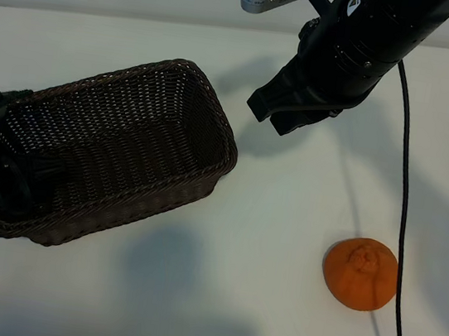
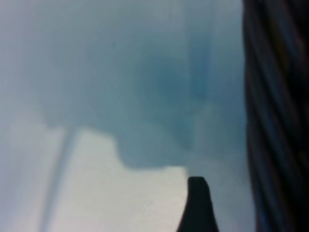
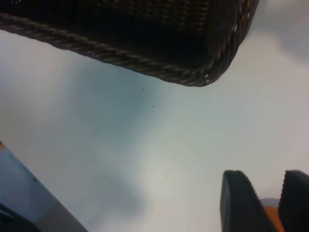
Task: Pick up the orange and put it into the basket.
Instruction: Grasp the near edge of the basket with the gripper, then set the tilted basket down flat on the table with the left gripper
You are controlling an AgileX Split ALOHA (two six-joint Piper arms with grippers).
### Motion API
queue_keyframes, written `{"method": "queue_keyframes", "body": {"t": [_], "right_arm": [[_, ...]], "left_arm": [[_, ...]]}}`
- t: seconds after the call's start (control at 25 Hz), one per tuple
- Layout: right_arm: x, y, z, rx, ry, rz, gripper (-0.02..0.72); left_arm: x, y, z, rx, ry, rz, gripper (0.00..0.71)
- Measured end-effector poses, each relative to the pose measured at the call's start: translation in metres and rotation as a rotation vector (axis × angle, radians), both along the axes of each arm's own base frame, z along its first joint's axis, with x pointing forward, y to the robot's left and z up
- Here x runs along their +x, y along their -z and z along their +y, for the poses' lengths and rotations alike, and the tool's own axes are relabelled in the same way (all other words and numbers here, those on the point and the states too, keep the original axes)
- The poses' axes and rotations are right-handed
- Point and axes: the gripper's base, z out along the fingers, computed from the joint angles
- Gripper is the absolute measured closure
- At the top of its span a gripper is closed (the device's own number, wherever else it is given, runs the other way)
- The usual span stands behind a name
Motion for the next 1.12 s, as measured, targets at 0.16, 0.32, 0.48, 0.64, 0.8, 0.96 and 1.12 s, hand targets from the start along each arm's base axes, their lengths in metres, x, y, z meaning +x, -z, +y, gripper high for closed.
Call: {"method": "queue_keyframes", "body": {"t": [0.16, 0.32, 0.48, 0.64, 0.8, 0.96, 1.12], "right_arm": [[0.0, 0.0, 0.0, -0.002, -0.001, 0.005, 0.464], [-0.001, 0.0, 0.0, -0.003, -0.002, 0.005, 0.464], [-0.001, 0.0, 0.0, -0.003, -0.002, 0.005, 0.464], [-0.001, 0.0, 0.0, -0.003, -0.002, 0.006, 0.464], [-0.001, 0.0, 0.0, -0.003, -0.002, 0.006, 0.464], [-0.001, 0.0, 0.0, -0.003, -0.002, 0.006, 0.464], [-0.001, 0.0, 0.0, -0.003, -0.001, 0.006, 0.464]], "left_arm": [[0.001, 0.0, 0.0, -0.015, -0.017, -0.018, 0.258], [0.002, -0.001, -0.001, -0.014, -0.006, -0.026, 0.29], [0.002, -0.001, -0.001, -0.015, -0.005, -0.031, 0.291], [0.002, -0.002, -0.001, -0.016, -0.003, -0.036, 0.292], [0.001, -0.017, -0.001, -0.025, -0.003, -0.1, 0.295], [-0.005, -0.045, 0.007, -0.031, -0.026, -0.208, 0.298], [-0.016, -0.067, 0.019, -0.019, -0.041, -0.266, 0.299]]}}
